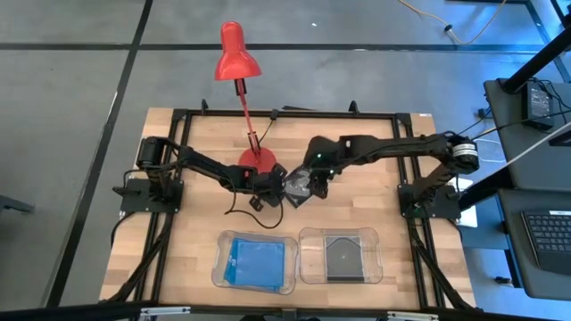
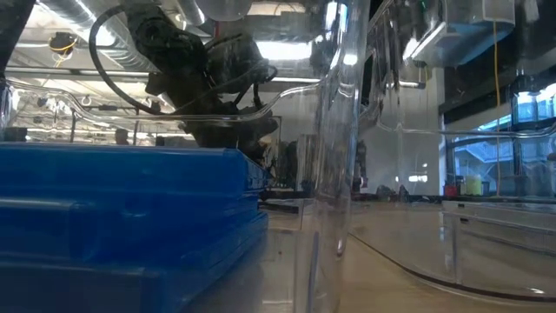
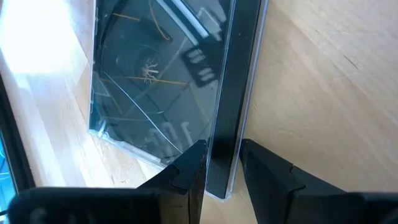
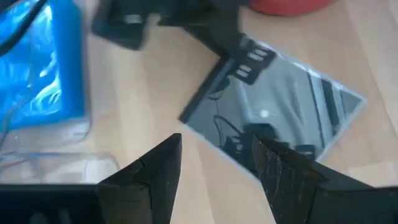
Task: Pick & place jewel cases by type
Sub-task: Put the black cd case into the right transparent bin
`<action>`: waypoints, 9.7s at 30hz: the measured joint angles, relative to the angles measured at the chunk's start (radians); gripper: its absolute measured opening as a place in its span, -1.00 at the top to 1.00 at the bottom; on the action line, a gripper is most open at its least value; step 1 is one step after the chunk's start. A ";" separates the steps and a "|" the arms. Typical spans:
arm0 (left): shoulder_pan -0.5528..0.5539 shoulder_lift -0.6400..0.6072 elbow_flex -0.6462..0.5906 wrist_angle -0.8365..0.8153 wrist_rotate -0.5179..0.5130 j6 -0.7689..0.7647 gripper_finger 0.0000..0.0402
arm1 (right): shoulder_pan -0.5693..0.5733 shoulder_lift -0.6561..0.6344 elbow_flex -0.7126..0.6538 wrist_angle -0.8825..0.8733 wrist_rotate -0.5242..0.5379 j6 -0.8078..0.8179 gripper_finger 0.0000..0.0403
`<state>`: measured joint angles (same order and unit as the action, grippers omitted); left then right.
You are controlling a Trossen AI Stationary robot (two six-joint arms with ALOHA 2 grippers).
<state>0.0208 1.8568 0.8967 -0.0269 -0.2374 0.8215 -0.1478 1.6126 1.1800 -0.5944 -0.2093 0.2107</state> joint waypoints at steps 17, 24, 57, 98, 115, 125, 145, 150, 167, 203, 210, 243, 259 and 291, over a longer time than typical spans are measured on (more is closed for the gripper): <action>-0.002 0.000 -0.001 0.023 -0.027 0.003 0.49 | -0.205 -0.027 -0.386 0.498 -0.058 0.155 0.00; -0.001 0.000 -0.001 0.026 -0.026 0.001 0.49 | -0.225 0.035 -0.403 0.528 -0.055 0.182 0.00; -0.065 0.006 -0.006 0.143 -0.180 0.132 0.36 | -0.225 0.138 -0.401 0.604 -0.121 0.307 0.00; -0.116 -0.116 0.000 0.248 -0.295 0.211 0.37 | -0.211 0.140 -0.403 0.575 -0.274 0.301 0.00; -0.159 -0.117 0.002 0.360 -0.460 0.345 0.42 | -0.195 0.148 -0.409 0.560 -0.459 0.343 0.00; -0.113 -0.118 0.004 0.385 -0.332 0.311 0.62 | -0.130 0.143 -0.409 0.596 -0.360 0.369 0.00; -0.109 -0.114 0.003 0.507 -0.125 0.317 0.73 | -0.113 0.139 -0.400 0.704 -0.321 0.335 0.00; -0.110 -0.114 0.002 0.511 -0.121 0.317 0.73 | -0.095 0.138 -0.400 0.698 -0.320 0.357 0.00; -0.112 -0.113 0.000 0.531 -0.152 0.321 0.74 | -0.077 0.138 -0.400 0.621 -0.332 0.326 0.00; -0.124 -0.111 -0.002 0.571 -0.182 0.379 0.74 | -0.077 0.129 -0.402 0.593 -0.341 0.289 0.00; -0.124 -0.113 -0.002 0.567 -0.196 0.390 0.75 | -0.086 -0.016 -0.403 0.452 -0.325 0.096 0.00; -0.125 -0.115 0.000 0.547 -0.216 0.367 0.77 | -0.218 -0.177 -0.402 0.450 -0.338 -0.502 0.00; -0.125 -0.115 0.000 0.546 -0.215 0.367 0.77 | -0.256 -0.178 -0.402 0.569 -0.348 0.075 0.00; -0.125 -0.115 0.000 0.545 -0.214 0.370 0.77 | -0.254 -0.178 -0.394 0.485 -0.262 -0.417 -0.70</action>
<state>-0.1040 1.7420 0.8970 0.5182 -0.4511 1.1915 -0.4020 1.4345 0.7855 -0.1090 -0.4711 -0.2058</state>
